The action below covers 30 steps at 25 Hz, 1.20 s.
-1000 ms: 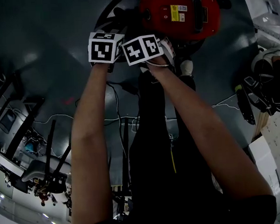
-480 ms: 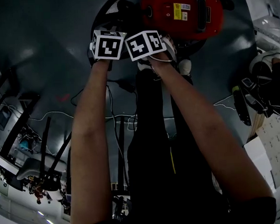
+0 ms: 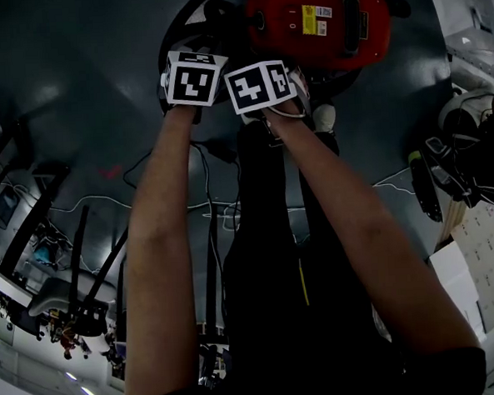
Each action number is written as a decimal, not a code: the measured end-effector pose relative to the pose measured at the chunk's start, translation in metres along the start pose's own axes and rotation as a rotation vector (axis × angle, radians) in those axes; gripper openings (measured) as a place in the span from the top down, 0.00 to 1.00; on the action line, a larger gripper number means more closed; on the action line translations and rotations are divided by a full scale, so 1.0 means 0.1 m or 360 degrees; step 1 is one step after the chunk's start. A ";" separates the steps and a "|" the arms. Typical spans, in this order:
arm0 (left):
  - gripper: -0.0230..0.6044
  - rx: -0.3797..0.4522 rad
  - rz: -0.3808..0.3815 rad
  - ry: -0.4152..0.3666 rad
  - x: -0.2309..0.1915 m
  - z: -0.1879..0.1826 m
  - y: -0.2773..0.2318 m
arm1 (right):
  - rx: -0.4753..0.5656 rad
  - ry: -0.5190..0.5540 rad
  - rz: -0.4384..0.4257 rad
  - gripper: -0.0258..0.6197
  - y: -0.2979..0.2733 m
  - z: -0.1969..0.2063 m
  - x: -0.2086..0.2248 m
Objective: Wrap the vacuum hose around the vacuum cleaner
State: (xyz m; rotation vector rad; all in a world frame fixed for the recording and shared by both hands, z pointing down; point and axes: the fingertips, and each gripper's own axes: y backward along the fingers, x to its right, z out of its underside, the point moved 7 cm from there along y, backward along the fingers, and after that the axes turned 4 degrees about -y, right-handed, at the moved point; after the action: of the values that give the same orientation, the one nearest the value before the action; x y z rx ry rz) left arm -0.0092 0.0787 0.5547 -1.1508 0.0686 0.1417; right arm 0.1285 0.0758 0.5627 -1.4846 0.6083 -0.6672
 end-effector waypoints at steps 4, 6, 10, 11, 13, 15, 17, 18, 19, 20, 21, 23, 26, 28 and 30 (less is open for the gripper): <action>0.80 0.0025 0.0009 0.0064 0.00 0.01 0.08 | 0.0096 -0.0078 -0.0034 0.53 0.13 0.03 0.02; 0.80 0.0020 0.0017 0.0064 0.02 0.00 0.10 | 0.0150 -0.0133 -0.0060 0.55 0.18 0.03 0.06; 0.80 0.0029 0.0000 0.0013 0.10 -0.03 0.12 | 0.0218 -0.0181 -0.0078 0.57 0.26 0.02 0.18; 0.80 0.0024 -0.0008 0.0010 0.12 -0.04 0.12 | 0.0228 -0.0185 -0.0082 0.57 0.27 0.03 0.20; 0.80 0.0004 -0.0025 0.0016 0.14 -0.02 0.09 | 0.0247 -0.0191 -0.0103 0.62 0.28 0.04 0.24; 0.80 -0.0015 -0.0037 0.0033 0.16 0.01 0.05 | 0.0268 -0.0187 -0.0129 0.62 0.29 0.05 0.26; 0.80 -0.0026 -0.0044 0.0049 0.19 0.04 0.03 | 0.0283 -0.0173 -0.0146 0.62 0.29 0.08 0.27; 0.80 -0.0028 -0.0043 0.0050 0.22 0.05 0.03 | 0.0289 -0.0169 -0.0152 0.62 0.29 0.10 0.28; 0.80 -0.0030 -0.0038 0.0048 0.25 0.07 0.02 | 0.0292 -0.0170 -0.0156 0.62 0.28 0.13 0.30; 0.80 -0.0029 -0.0032 0.0047 0.28 0.08 0.03 | 0.0296 -0.0178 -0.0158 0.62 0.28 0.16 0.32; 0.80 -0.0027 -0.0027 0.0048 0.31 0.10 0.04 | 0.0300 -0.0190 -0.0158 0.64 0.28 0.19 0.34; 0.81 -0.0021 -0.0027 0.0057 0.35 0.13 0.06 | 0.0307 -0.0212 -0.0154 0.69 0.29 0.25 0.39; 0.81 -0.0015 -0.0043 0.0079 0.38 0.16 0.08 | 0.0354 -0.0194 -0.0135 0.77 0.35 0.29 0.45; 0.82 0.0013 -0.0045 0.0085 0.41 0.17 0.13 | 0.0397 -0.0192 -0.0144 0.80 0.41 0.30 0.47; 0.84 0.0063 -0.0042 0.0092 0.48 0.14 0.22 | 0.0439 -0.0192 -0.0146 0.86 0.48 0.33 0.50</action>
State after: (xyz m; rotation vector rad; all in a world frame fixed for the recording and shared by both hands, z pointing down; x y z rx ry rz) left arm 0.0344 0.1036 0.5348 -1.1161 0.1072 0.0832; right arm 0.1878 0.0607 0.5167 -1.2890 0.3415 -0.6972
